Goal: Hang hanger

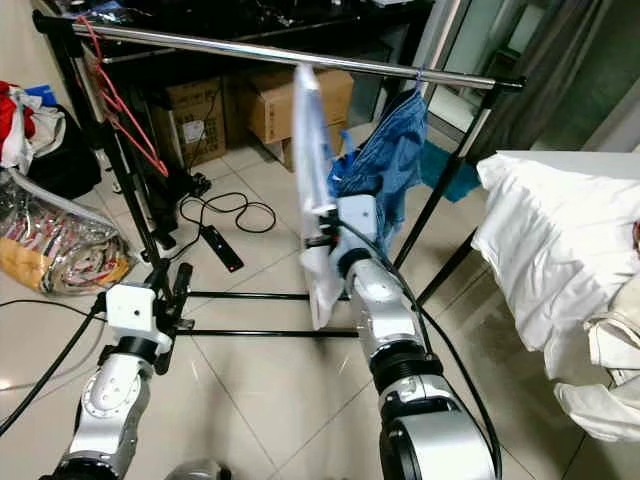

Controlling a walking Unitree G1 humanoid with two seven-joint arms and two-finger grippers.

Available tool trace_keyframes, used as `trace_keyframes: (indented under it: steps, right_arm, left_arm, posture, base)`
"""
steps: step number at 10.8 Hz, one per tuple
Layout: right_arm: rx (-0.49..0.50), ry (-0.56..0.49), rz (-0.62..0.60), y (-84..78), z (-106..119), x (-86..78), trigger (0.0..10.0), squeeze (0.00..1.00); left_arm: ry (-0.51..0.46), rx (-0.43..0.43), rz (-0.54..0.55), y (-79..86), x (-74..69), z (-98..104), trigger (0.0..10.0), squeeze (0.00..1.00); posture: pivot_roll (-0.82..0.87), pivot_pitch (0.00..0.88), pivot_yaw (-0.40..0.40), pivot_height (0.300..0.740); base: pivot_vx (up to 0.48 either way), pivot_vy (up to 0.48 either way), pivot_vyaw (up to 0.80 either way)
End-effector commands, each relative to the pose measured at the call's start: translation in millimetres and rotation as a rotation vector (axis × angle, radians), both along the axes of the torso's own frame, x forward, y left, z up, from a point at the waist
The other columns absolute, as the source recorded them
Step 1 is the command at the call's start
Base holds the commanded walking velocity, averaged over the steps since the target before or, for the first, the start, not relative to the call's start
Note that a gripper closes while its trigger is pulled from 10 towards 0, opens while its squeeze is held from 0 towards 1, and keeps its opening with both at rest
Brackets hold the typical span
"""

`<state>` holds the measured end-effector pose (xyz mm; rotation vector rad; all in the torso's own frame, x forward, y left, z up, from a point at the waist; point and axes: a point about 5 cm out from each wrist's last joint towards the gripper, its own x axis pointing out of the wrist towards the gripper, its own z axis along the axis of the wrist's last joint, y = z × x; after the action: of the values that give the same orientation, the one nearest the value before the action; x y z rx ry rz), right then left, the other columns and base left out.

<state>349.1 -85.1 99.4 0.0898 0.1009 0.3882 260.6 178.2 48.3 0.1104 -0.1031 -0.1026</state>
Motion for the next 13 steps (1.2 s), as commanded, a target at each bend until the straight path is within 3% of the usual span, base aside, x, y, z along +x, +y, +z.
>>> trace_keyframes:
  steps: [1,6,13]
  right_arm:
    - [0.005,-0.005,0.069,2.9,0,-4.5,10.0,0.00]
    - [-0.008,0.008,0.116,12.1,-2,-9.6,10.0,0.00]
    - [-0.005,0.008,0.111,14.9,1,-7.5,10.0,0.00]
  left_arm:
    - [-0.013,0.000,-0.014,-4.9,3.1,4,10.0,0.00]
    - [0.001,-0.024,0.010,-4.9,1.4,2,10.0,0.00]
    - [0.000,-0.020,0.013,-3.2,3.5,4,10.0,0.00]
  posture:
    - [0.30,0.017,-0.116,0.740]
    - [0.31,0.011,-0.131,0.740]
    - [0.31,0.006,-0.131,0.740]
  base:
    - [0.000,0.000,0.00]
    - [0.158,0.000,0.00]
    - [0.384,0.000,0.00]
